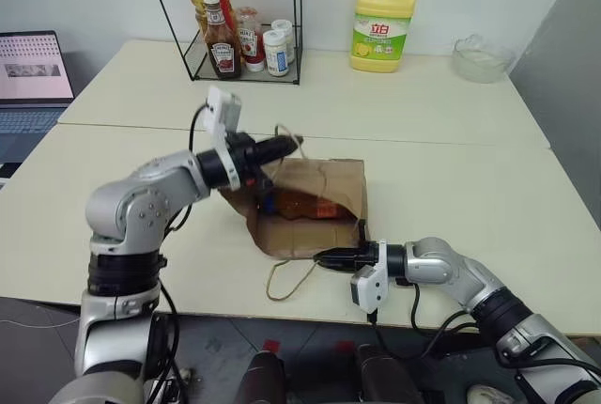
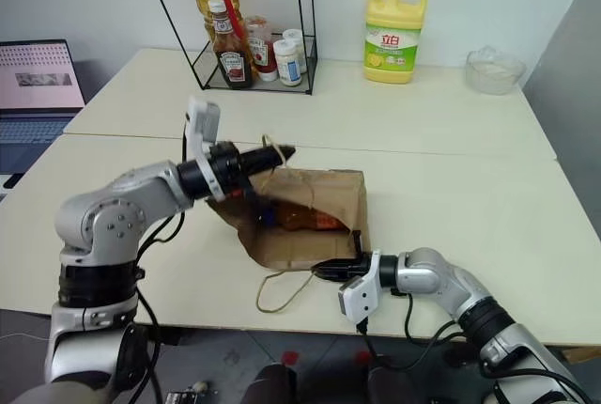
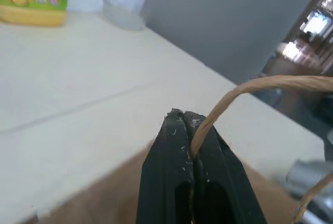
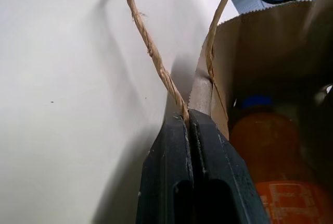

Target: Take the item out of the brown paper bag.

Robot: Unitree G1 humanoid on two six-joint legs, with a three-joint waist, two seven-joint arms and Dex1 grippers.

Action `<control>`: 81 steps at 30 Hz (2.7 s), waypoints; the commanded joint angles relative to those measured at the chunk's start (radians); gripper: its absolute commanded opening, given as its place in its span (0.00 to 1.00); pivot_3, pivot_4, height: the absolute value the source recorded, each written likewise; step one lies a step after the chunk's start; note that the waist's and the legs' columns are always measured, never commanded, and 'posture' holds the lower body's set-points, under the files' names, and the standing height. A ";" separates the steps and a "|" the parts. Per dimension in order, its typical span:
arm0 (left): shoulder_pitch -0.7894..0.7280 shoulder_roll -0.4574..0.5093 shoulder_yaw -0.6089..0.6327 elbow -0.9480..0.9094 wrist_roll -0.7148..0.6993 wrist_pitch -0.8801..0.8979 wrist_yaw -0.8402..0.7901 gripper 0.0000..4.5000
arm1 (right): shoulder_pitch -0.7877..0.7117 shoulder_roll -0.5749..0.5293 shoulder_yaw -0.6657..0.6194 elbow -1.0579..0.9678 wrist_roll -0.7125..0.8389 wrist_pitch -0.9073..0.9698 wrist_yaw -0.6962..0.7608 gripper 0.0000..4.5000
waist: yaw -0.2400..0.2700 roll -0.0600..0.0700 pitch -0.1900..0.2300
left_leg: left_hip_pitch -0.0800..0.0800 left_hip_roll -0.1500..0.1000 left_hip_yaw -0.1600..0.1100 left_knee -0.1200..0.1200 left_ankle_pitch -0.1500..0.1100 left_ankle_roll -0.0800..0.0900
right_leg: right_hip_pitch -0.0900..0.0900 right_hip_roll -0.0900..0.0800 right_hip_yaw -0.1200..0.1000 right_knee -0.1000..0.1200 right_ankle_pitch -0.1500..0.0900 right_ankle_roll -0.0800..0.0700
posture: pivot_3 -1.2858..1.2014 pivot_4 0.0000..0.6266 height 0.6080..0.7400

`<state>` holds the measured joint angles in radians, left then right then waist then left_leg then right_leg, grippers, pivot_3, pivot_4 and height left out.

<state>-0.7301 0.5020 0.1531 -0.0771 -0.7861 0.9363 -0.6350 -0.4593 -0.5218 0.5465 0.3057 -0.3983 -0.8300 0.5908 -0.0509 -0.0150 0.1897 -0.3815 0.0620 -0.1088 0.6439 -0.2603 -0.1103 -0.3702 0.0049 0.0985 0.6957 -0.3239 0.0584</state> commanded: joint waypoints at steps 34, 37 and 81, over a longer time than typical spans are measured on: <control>-0.056 -0.032 0.002 0.036 0.027 -0.040 0.008 0.00 | 0.205 -0.298 -0.392 -0.899 0.952 1.016 0.061 0.78 | 0.001 0.000 0.001 | -0.003 0.000 0.000 -0.001 0.001 -0.002 | -0.001 0.001 0.000 -0.002 0.000 0.001 | 0.52 0.24 1.00; -0.063 -0.027 -0.002 0.039 0.030 -0.039 0.004 0.00 | 0.118 -0.220 -0.392 -0.926 1.240 1.280 -0.033 0.54 | 0.003 0.000 0.001 | -0.004 0.000 -0.001 -0.001 0.001 -0.002 | -0.001 0.000 0.000 -0.005 0.000 0.000 | 0.52 0.24 1.00; -0.048 -0.034 -0.006 0.003 0.032 -0.041 -0.011 0.00 | -0.185 0.010 0.022 -0.303 0.101 0.965 0.056 0.99 | -0.003 0.000 0.001 | -0.017 0.000 0.000 0.000 0.002 -0.003 | -0.016 0.000 -0.001 0.000 0.000 0.001 | 0.52 0.24 1.00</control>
<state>-0.7719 0.4675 0.1350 -0.0331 -0.7465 0.9102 -0.6428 -0.6255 -0.4993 0.5641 0.0000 -0.2582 0.1488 0.6224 -0.0540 -0.0149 0.1908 -0.3988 0.0624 -0.1093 0.6442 -0.2588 -0.1131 -0.3866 0.0051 0.0972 0.6959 -0.3237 0.0589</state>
